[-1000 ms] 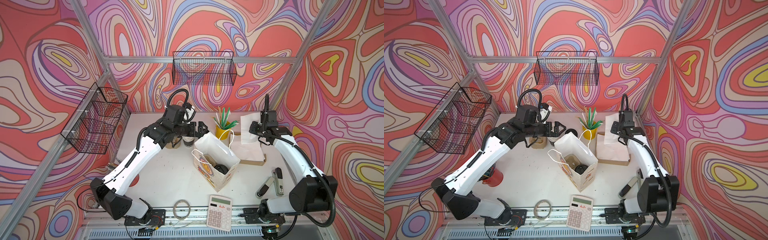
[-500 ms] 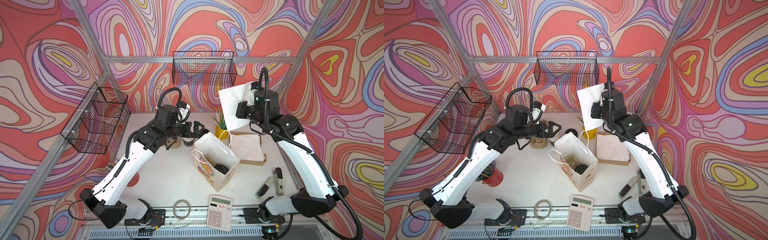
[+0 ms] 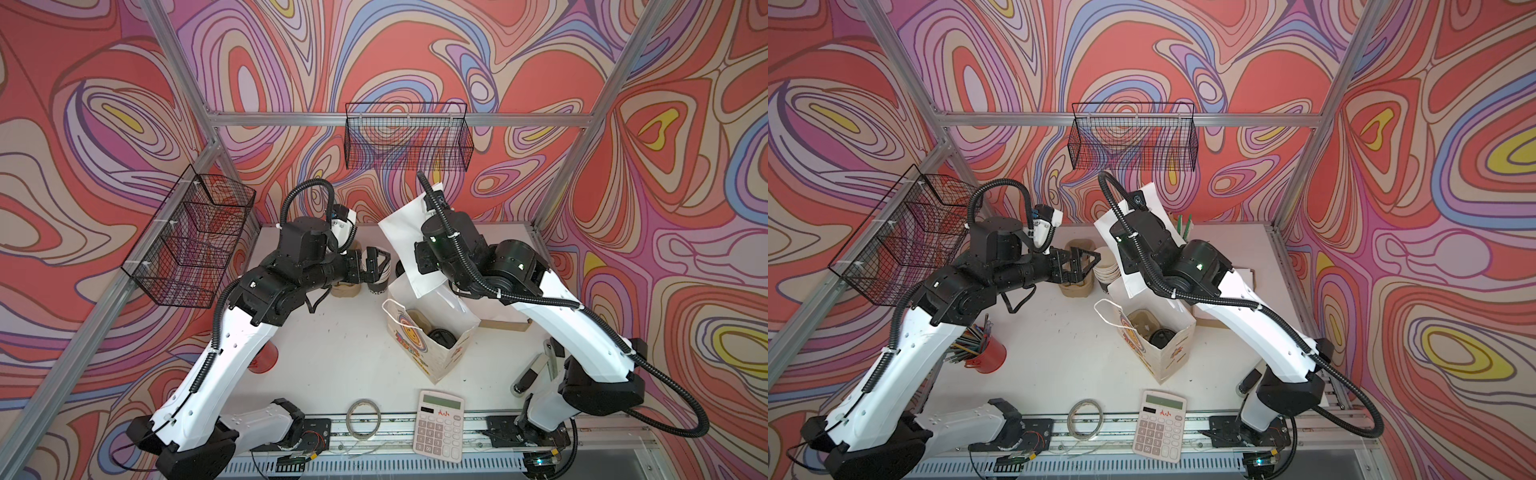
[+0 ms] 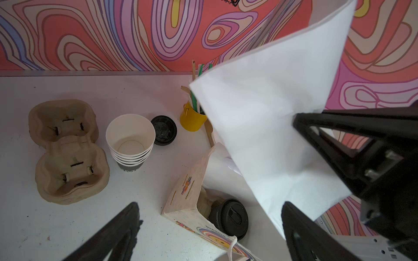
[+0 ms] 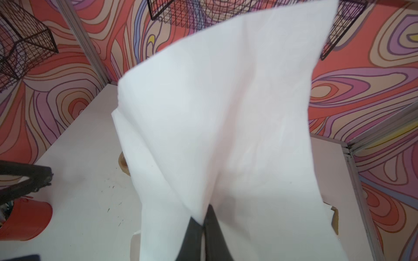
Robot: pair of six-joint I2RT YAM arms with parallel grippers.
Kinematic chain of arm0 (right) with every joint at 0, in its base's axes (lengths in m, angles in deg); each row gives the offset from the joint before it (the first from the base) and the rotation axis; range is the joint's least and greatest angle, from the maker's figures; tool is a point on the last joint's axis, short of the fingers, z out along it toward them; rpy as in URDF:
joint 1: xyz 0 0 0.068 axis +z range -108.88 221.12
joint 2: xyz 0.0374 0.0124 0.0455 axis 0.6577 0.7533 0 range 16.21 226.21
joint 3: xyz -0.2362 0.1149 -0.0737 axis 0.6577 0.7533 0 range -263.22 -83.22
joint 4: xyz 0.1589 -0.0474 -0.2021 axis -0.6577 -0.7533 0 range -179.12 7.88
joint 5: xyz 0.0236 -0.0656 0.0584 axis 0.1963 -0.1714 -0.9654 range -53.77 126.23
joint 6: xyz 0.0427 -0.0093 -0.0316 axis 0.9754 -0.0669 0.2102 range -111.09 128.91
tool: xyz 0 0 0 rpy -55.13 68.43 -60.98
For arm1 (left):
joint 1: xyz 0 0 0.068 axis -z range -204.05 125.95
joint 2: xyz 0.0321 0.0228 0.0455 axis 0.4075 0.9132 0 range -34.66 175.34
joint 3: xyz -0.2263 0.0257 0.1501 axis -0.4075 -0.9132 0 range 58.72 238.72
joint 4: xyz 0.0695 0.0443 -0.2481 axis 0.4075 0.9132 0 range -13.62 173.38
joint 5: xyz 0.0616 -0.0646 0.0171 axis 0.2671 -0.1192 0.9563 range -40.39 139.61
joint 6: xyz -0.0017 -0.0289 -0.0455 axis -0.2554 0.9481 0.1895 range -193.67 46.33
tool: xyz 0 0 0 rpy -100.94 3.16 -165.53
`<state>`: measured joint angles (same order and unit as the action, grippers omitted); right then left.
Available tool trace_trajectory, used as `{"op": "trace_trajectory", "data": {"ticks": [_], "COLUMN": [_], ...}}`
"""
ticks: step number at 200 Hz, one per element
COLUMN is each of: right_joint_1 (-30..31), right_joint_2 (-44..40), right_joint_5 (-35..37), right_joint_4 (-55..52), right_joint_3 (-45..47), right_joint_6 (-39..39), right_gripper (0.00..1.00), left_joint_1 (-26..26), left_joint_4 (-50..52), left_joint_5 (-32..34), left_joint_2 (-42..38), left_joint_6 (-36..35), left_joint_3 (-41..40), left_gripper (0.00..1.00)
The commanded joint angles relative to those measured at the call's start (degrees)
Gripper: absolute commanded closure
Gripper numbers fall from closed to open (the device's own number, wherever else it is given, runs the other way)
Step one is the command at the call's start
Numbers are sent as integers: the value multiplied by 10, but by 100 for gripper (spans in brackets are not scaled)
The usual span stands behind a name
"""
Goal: Pack a coffee takeout order
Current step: Place the napkin in the takeout bag.
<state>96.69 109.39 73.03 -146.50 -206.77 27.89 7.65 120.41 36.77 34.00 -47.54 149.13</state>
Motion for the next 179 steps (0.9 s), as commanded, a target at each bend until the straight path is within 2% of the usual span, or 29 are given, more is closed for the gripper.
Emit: {"op": "trace_trajectory", "data": {"ticks": [1, 42, 103, 146, 179], "right_joint_1": [7, 24, 86, 87, 87], "right_joint_2": [0, -15, -14, -27, -44], "right_joint_5": [49, 64, 99, 65, 33], "right_joint_4": [-26, -89, -181, -162, -125], "right_joint_3": [-31, 80, 158, 224, 224], "right_joint_6": [-3, 12, 53, 67, 68], "right_gripper": [100, 100, 100, 100, 100], "left_joint_1": [-2, -2, -2, -2, -2], "left_joint_4": [11, 29, 23, 16, 17], "left_joint_5": [-6, 3, -5, -10, -1], "left_joint_2": [-8, -15, -10, -10, -12], "left_joint_6": [6, 3, 13, 19, 19], "left_joint_3": [-17, -20, -38, -44, -48], "left_gripper": [0, 0, 0, 0, 0]}}
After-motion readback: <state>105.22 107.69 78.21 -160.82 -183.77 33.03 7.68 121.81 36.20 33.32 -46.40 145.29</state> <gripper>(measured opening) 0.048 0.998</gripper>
